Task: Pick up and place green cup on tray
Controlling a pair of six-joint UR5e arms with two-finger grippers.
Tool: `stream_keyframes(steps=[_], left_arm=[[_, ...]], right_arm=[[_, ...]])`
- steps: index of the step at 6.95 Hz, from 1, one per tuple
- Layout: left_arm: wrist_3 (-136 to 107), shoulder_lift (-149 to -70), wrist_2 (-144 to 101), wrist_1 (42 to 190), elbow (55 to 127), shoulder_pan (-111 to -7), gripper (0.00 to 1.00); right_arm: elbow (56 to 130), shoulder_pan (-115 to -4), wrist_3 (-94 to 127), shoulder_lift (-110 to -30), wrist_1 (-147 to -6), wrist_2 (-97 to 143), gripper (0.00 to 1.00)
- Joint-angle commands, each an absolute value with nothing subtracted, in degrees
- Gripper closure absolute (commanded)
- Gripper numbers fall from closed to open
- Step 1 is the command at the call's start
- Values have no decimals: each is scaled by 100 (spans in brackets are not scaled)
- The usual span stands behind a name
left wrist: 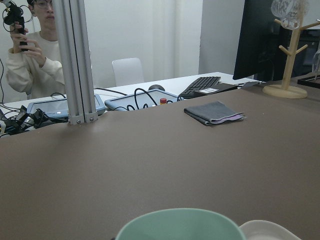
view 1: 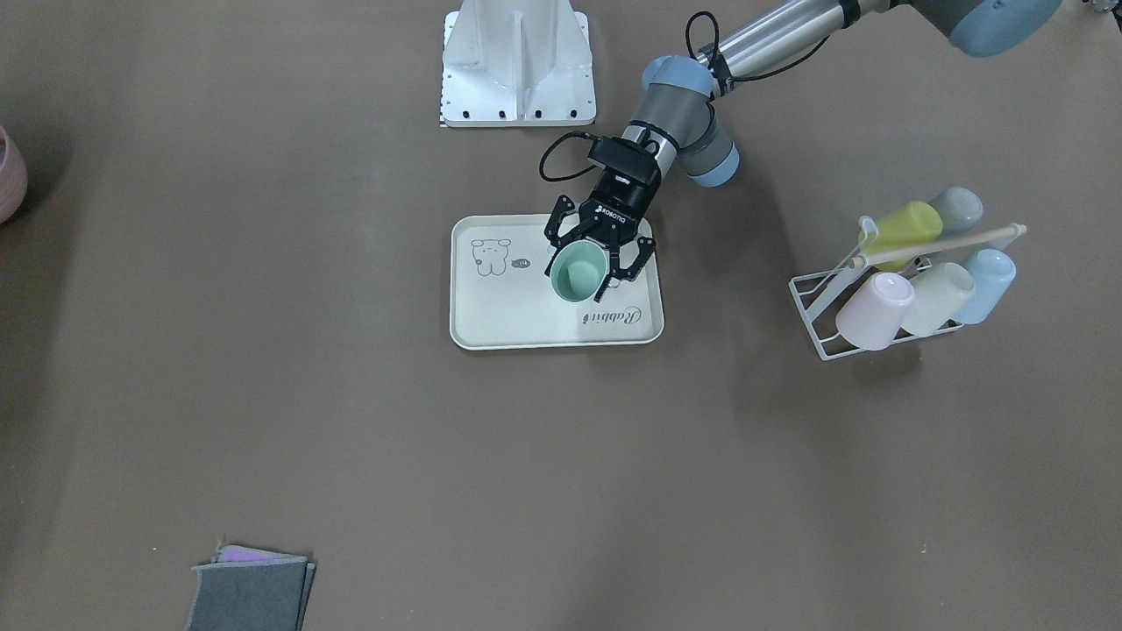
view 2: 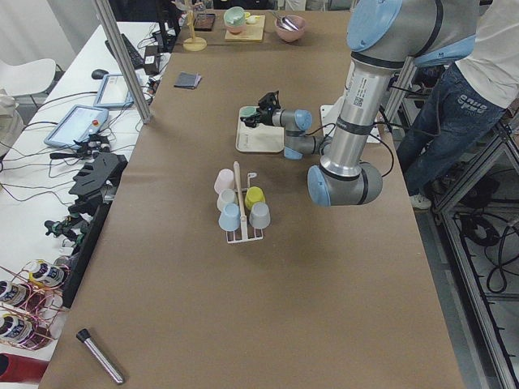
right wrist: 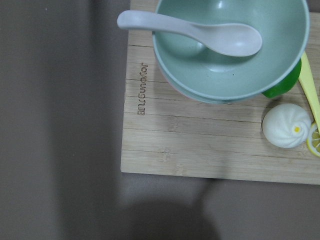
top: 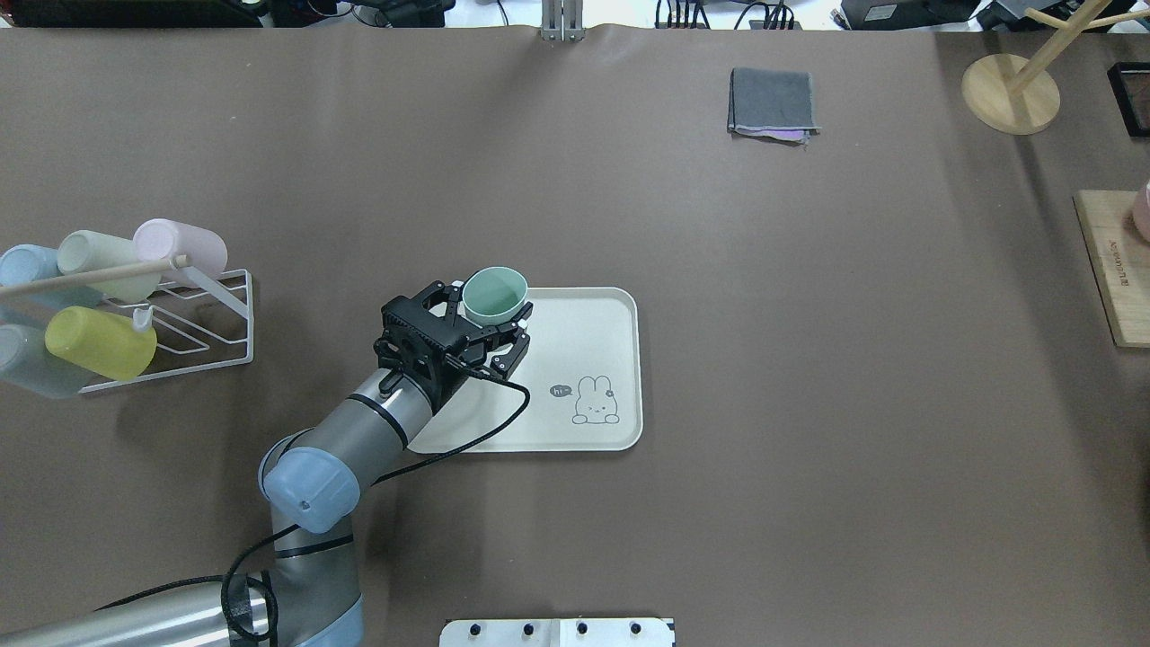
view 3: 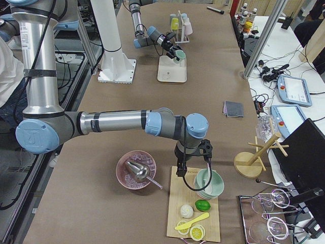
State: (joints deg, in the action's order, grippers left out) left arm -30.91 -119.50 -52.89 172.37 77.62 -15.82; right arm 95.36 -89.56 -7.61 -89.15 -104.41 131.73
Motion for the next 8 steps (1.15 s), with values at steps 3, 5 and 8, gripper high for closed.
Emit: stream_keyframes(steps=[3, 5, 8], left_arm=[[-2909, -11962, -5256, 17490, 7620, -1485, 24], [-2900, -11979, -5265, 17490, 7428, -1477, 24], [-2909, -11979, -5265, 17481, 7348, -1477, 21]], right_arm=[[9536, -8956, -782, -8930, -10441, 13166, 0], [9527, -8956, -800, -8947, -10441, 13166, 0], [9527, -8956, -800, -8947, -10441, 13166, 0]])
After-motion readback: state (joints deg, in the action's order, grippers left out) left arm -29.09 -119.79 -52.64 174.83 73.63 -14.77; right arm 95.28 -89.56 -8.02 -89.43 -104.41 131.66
